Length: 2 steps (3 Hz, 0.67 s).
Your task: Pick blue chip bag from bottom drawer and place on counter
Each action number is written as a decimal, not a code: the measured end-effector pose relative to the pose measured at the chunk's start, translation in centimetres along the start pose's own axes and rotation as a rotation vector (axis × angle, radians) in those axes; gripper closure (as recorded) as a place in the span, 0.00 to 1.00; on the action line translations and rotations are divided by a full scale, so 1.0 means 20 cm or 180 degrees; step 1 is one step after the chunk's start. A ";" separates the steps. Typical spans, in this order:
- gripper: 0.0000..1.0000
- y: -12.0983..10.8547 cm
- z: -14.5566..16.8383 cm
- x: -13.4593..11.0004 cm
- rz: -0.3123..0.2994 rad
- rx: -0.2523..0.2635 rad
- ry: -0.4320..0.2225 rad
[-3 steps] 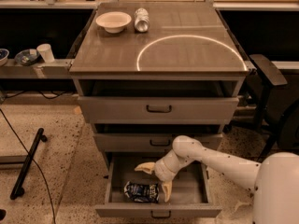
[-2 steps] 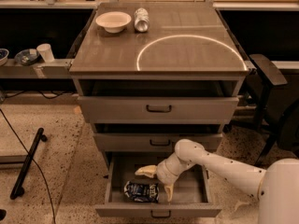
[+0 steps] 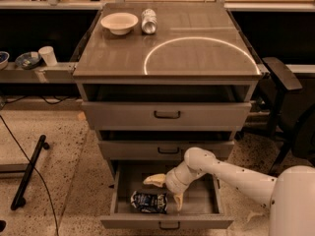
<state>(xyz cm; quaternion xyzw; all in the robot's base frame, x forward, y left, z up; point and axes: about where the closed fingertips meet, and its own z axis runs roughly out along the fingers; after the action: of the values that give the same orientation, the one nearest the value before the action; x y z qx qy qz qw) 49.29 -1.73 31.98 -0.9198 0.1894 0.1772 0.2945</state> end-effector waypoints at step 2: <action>0.00 0.05 -0.05 0.10 -0.0964 -0.0054 0.0692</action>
Offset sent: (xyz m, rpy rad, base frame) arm 0.0280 -0.0321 -0.0015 -0.0785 -0.6355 0.2773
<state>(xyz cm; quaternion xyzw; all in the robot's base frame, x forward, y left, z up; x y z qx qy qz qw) 50.82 -3.60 31.50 -0.9540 0.0780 0.0320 0.2878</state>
